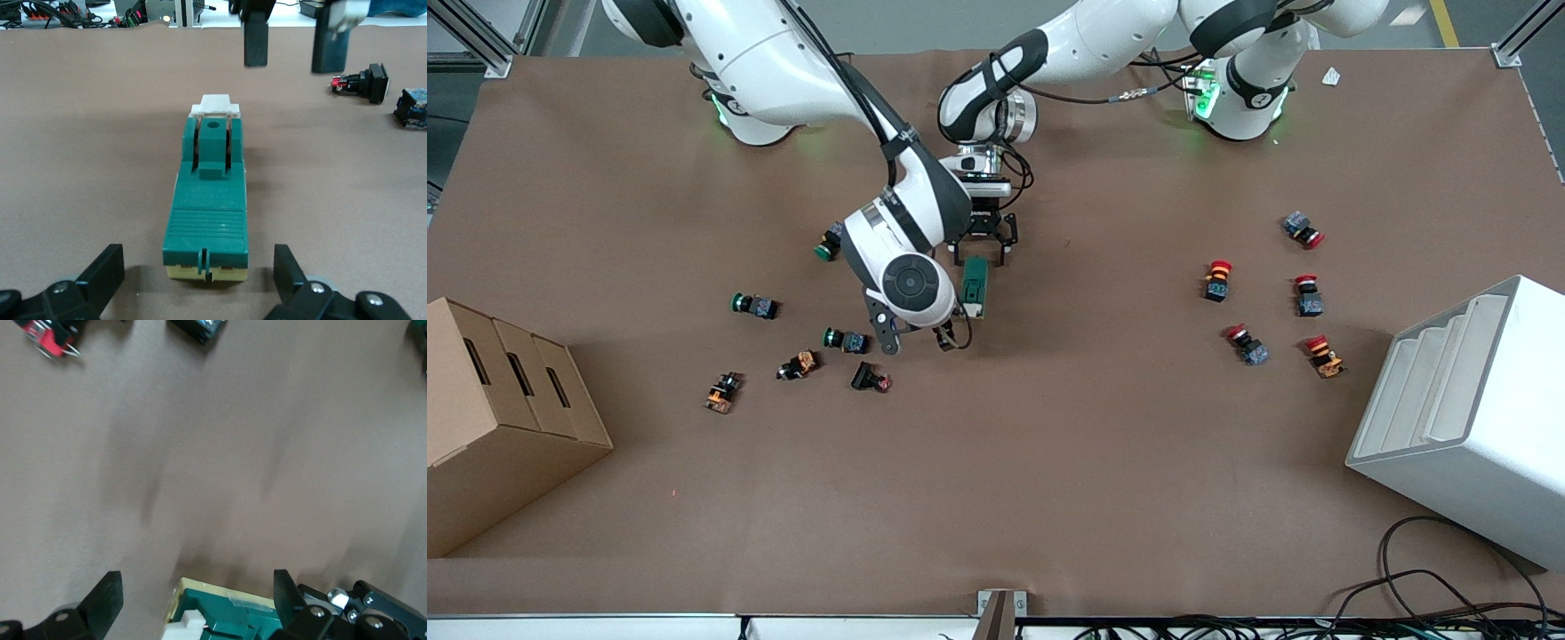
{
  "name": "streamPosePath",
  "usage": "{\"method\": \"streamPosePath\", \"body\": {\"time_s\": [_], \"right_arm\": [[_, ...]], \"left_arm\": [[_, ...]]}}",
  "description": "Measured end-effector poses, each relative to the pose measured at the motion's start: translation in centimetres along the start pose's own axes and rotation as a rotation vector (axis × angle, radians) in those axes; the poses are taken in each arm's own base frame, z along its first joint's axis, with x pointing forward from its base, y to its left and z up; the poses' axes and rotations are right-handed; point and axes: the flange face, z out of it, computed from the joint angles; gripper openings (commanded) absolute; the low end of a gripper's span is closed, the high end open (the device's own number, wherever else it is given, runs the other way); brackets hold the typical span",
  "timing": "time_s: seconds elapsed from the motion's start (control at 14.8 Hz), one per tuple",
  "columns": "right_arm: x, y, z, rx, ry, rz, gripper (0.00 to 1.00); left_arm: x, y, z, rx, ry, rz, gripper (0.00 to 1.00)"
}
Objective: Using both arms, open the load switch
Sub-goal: 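Bring the right gripper over the white switch handle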
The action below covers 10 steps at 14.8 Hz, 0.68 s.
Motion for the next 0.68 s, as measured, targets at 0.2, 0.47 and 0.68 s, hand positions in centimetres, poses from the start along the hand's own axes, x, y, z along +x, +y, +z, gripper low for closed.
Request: {"method": "streamPosePath", "body": {"time_s": [0.2, 0.47, 0.68], "right_arm": [[-1.2, -0.2, 1.5, 0.019, -0.005, 0.025, 1.0], [-2.6, 0.0, 3.0, 0.014, -0.007, 0.03, 1.0], [-4.0, 0.3, 2.7, 0.01, -0.042, 0.032, 1.0]], "left_arm": [[0.0, 0.0, 0.0, -0.001, 0.002, 0.001, 0.98], [0.0, 0.0, 0.0, -0.001, 0.002, 0.001, 0.99], [0.0, 0.0, 0.0, -0.001, 0.002, 0.002, 0.99]]}}
